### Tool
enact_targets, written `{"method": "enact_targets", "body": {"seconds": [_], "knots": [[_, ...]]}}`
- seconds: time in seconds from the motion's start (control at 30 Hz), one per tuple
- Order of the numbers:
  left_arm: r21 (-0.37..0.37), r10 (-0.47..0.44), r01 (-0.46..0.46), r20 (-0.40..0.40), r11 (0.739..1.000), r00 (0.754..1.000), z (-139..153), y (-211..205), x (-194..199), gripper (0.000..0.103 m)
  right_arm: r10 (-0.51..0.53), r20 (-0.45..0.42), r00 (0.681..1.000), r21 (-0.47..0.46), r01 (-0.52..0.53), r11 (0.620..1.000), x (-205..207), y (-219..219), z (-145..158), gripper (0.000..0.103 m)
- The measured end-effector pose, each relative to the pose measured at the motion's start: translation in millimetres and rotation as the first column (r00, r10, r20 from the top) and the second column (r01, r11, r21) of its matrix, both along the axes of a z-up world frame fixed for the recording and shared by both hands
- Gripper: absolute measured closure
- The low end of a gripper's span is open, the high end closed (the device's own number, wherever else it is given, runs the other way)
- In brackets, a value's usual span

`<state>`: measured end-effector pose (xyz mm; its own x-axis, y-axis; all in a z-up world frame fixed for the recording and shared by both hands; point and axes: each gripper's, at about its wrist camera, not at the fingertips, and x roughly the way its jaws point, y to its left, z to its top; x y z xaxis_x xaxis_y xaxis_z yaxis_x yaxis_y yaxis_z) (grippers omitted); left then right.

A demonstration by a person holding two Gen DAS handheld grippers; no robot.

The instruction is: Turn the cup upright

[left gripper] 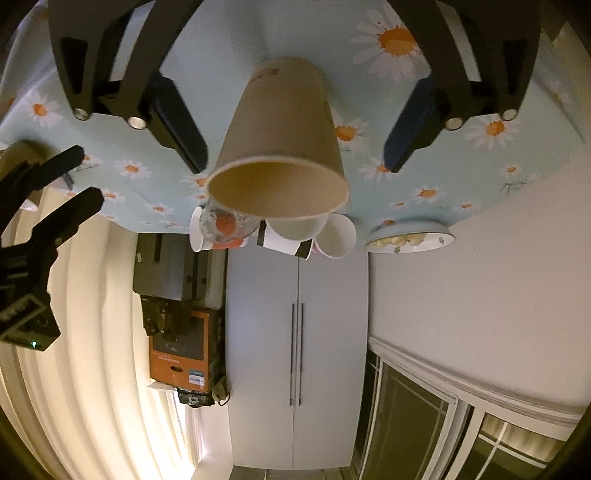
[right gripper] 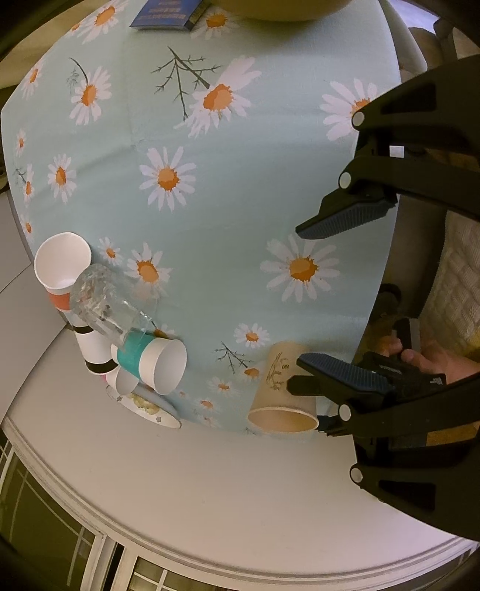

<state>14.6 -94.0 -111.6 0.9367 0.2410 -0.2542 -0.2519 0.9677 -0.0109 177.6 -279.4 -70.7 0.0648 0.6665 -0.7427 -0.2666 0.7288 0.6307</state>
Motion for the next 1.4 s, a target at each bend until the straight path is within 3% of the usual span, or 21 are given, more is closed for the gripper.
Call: {"method": "enact_targets", "body": {"seconds": [0.2,0.33,0.57,0.67,0.8,0.9,1.0,1.13,1.4], "knots": [[-0.020,-0.089,0.089,-0.010,0.996,0.996,38.0,3.4,-11.9,0.007,-0.003,0.041,0.999,0.047,0.001,0.999,-2.1,-2.1,17.5,0.039],[-0.087,-0.163,0.160,-0.019,0.983,0.987,73.3,21.7,-19.9,0.007,0.004,0.092,0.996,0.077,-0.011,0.997,-6.7,2.5,30.0,0.039],[-0.162,-0.269,0.252,-0.096,0.954,0.958,116.6,60.4,-29.1,0.007,0.031,0.281,0.959,0.065,-0.051,0.997,-30.2,13.9,52.4,0.039],[-0.188,-0.307,0.282,-0.119,0.941,0.944,122.3,73.1,-33.7,0.007,0.049,0.374,0.926,0.062,-0.077,0.995,-48.8,16.3,60.2,0.035],[-0.200,-0.351,0.318,-0.161,0.927,0.922,122.2,83.1,-42.5,0.007,0.056,0.564,0.824,-0.039,-0.041,0.998,-84.0,17.6,74.3,0.033],[-0.209,-0.371,0.334,-0.173,0.919,0.912,120.5,87.1,-51.3,0.007,0.077,0.625,0.777,-0.068,-0.044,0.997,-102.1,18.5,75.4,0.026],[-0.205,-0.376,0.338,-0.187,0.918,0.908,119.4,88.4,-57.4,0.007,0.108,0.702,0.704,-0.136,-0.016,0.991,-120.1,21.4,75.8,0.020],[-0.213,-0.373,0.331,-0.208,0.919,0.904,113.8,91.8,-62.2,0.007,0.121,0.729,0.673,-0.151,-0.014,0.988,-127.6,20.9,71.5,0.016],[-0.224,-0.327,0.278,-0.224,0.934,0.918,107.5,98.7,-70.7,0.007,0.124,0.740,0.661,-0.160,-0.006,0.987,-135.2,20.8,68.7,0.013]]}}
